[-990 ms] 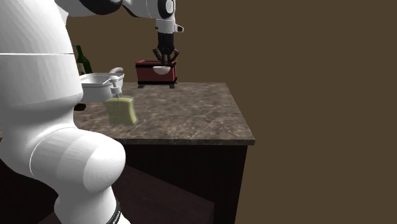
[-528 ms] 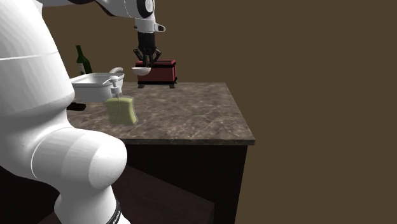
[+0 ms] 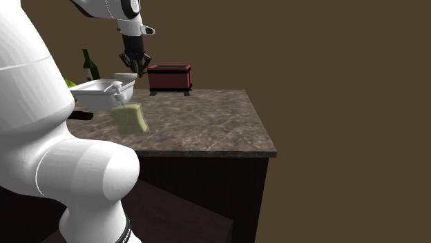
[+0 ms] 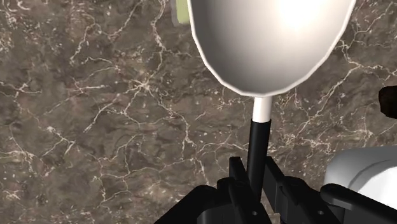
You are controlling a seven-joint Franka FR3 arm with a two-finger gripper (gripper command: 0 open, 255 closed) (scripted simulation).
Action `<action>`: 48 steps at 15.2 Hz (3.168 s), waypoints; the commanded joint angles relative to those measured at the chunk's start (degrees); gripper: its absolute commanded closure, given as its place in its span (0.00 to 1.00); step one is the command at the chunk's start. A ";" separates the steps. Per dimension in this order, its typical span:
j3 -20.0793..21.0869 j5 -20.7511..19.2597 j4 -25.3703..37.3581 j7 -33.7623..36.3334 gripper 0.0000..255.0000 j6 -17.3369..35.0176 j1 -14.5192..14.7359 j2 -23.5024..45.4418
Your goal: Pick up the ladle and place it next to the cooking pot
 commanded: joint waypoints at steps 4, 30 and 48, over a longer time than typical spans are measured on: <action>3.94 0.15 -1.42 6.84 1.00 0.61 2.92 -1.49; 15.32 -2.59 -6.91 25.68 1.00 11.20 10.25 2.55; 16.06 -5.51 -15.93 27.60 1.00 24.90 10.52 7.83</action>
